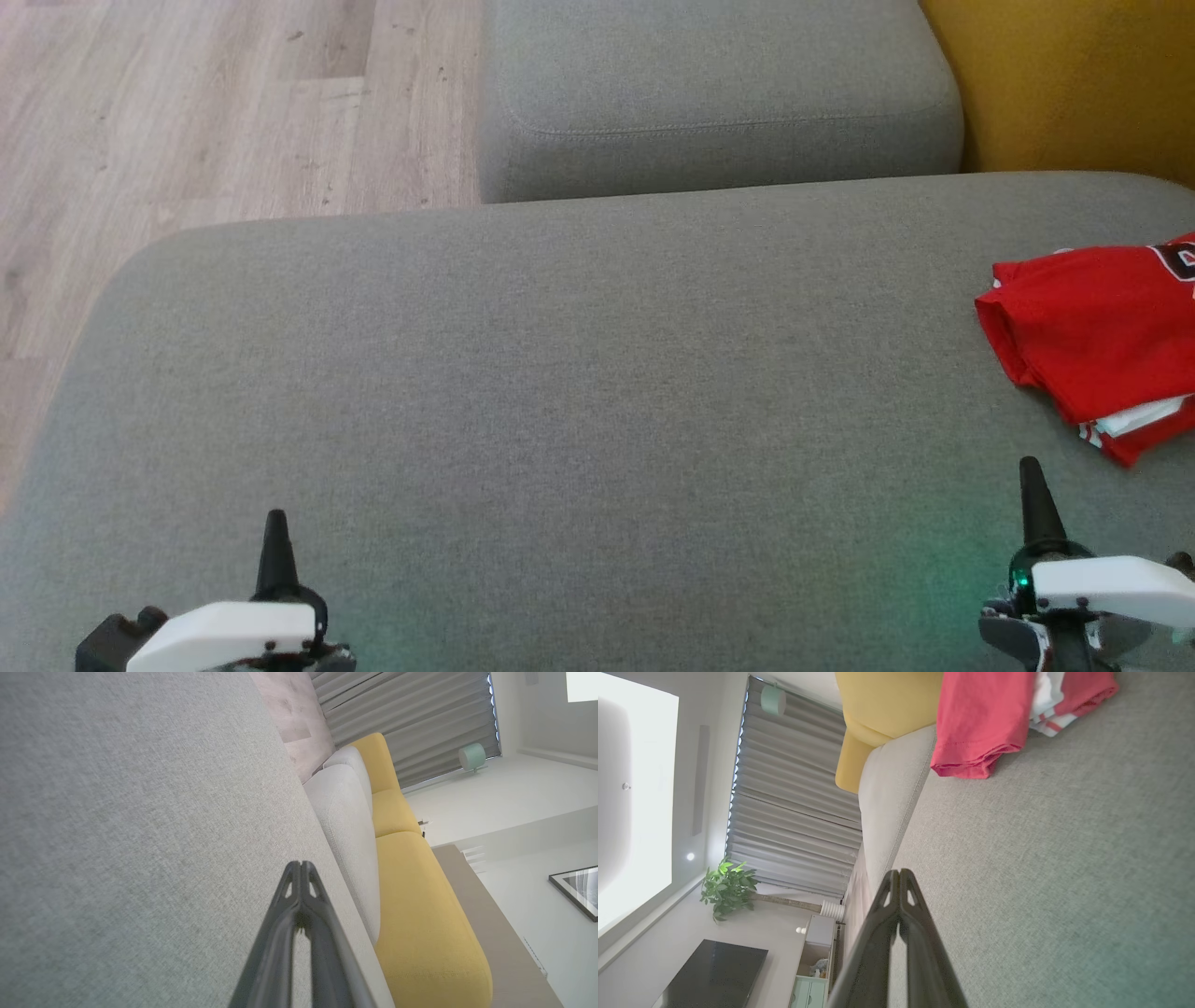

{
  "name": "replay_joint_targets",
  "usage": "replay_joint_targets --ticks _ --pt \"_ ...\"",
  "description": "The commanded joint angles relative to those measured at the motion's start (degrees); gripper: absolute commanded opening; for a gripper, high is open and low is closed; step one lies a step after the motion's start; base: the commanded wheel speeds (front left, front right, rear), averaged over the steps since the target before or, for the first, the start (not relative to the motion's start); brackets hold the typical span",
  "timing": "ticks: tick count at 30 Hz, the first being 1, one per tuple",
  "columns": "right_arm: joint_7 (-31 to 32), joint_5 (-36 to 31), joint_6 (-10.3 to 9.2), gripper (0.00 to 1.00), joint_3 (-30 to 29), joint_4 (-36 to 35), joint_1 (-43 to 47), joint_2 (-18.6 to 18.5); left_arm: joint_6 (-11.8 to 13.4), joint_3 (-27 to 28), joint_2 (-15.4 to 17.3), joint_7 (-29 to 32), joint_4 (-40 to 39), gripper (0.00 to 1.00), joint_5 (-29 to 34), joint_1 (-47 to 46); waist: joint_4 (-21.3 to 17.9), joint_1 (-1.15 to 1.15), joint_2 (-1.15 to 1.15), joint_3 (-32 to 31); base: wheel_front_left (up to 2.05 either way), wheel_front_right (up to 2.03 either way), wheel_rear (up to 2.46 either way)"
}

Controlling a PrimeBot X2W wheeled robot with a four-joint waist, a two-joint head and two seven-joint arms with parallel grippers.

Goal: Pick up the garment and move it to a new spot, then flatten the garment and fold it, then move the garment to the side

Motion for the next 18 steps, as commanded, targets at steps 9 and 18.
replay_joint_targets --ticks 9,18 --pt "1.9 7.4 0.34 0.00 0.0 -2.7 -4.6 -0.3 -1.8 3.9 0.4 1.8 -2.1 0.00 -7.0 -4.6 -0.2 0.00 0.00 1.0 0.00 0.00 0.00" --pt "3.2 12.9 0.37 0.00 -0.5 -3.2 -5.8 -0.3 -3.0 5.6 0.3 3.2 -2.1 0.00 -12.3 -5.7 -0.3 0.00 0.00 1.8 0.00 0.00 0.00"
